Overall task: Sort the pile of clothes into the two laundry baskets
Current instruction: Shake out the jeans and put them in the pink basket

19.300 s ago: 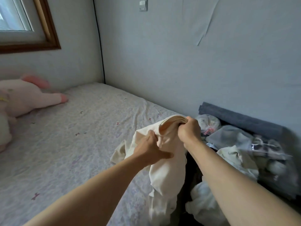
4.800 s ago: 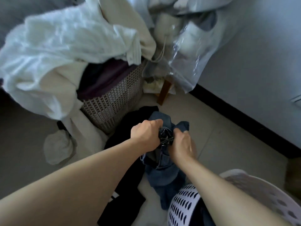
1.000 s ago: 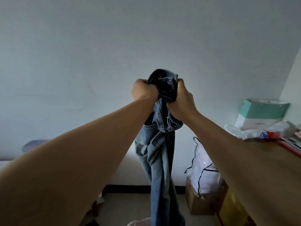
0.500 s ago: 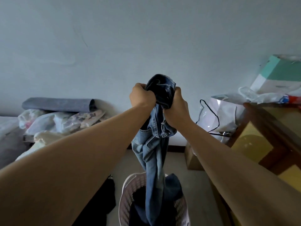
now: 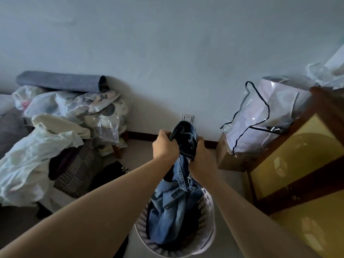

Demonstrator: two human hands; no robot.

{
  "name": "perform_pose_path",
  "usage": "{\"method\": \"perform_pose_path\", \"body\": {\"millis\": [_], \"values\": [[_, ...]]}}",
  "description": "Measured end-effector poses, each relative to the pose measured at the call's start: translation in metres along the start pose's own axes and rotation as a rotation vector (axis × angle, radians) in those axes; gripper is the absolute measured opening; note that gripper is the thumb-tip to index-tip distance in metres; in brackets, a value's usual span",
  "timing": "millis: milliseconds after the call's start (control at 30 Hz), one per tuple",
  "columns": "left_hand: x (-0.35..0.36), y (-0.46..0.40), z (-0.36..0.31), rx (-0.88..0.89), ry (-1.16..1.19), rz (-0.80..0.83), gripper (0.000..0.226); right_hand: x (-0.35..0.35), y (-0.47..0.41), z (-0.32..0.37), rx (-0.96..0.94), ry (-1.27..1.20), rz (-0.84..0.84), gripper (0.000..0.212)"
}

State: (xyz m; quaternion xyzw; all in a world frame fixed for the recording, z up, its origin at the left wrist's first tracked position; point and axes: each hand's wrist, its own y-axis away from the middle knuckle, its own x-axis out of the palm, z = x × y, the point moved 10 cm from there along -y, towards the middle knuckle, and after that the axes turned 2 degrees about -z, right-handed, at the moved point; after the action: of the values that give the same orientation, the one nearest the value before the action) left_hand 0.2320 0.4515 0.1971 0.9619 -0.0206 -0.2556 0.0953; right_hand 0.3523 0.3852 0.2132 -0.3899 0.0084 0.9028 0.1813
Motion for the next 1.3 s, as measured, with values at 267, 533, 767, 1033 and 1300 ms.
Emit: {"method": "perform_pose_path", "body": {"millis": [267, 533, 767, 1033, 1300], "values": [[0.073, -0.017, 0.125, -0.192, -0.081, 0.162, 0.034, 0.106, 0.015, -0.111, 0.094, 0.239, 0.268, 0.058], [0.100, 0.000, 0.223, -0.321, -0.468, 0.451, 0.048, 0.181, 0.056, -0.179, 0.213, 0.457, 0.745, 0.066], [0.061, 0.008, 0.214, -0.347, -0.420, 0.391, 0.026, 0.184, 0.043, -0.133, 0.109, 0.475, 0.712, 0.055], [-0.030, 0.004, 0.223, -0.405, -0.331, 0.238, 0.040, 0.229, 0.031, -0.036, -0.063, 0.487, 0.746, 0.053], [-0.128, -0.011, 0.312, -0.570, -0.149, 0.142, 0.052, 0.333, 0.047, 0.047, -0.164, 0.522, 0.859, 0.048]]}}
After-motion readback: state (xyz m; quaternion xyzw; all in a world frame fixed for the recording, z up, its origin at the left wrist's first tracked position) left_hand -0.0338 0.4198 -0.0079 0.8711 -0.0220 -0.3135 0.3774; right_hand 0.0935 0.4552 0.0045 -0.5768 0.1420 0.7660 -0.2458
